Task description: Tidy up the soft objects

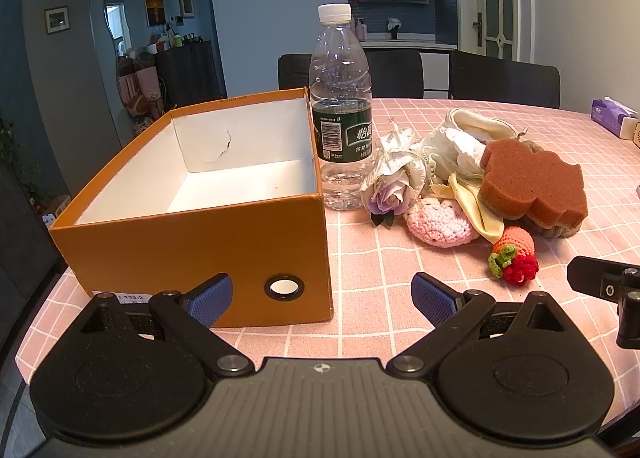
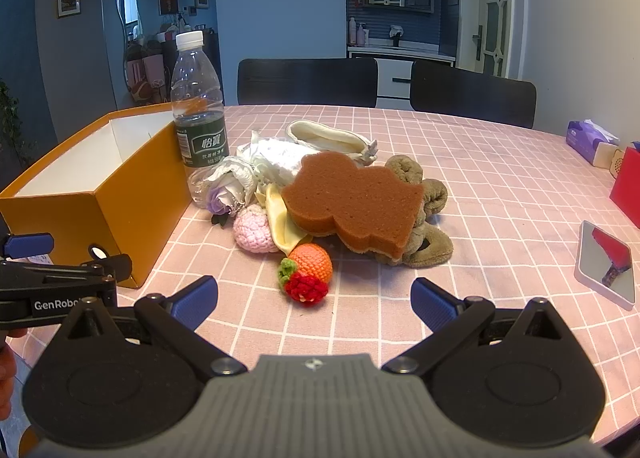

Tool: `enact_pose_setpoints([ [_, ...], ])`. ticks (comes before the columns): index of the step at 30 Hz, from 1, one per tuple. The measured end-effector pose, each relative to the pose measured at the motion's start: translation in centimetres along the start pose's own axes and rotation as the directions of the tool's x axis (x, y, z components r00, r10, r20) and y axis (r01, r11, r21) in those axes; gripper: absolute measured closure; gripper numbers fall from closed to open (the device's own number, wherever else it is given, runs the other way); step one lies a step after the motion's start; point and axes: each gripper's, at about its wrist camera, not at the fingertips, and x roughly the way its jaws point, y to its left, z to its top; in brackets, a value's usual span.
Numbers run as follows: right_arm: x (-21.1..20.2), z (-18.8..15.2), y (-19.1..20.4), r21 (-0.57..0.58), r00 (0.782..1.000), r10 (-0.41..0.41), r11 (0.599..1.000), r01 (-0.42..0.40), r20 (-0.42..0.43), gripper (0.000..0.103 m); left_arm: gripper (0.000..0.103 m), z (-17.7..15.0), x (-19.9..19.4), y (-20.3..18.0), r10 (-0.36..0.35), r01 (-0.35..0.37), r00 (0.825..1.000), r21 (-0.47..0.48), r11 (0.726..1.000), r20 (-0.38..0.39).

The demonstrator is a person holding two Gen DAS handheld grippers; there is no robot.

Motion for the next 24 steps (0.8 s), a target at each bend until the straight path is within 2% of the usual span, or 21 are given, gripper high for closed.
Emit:
enact_pose_setpoints([
  [24,-0.03,-0.05,0.01,-0.002,1.0,-0.007,1.0,0.007,-0.005,0.002,0.0,-0.08,-0.02,-0.17,-0.004,0.004,1.0,-0.001,1.0,0.003],
])
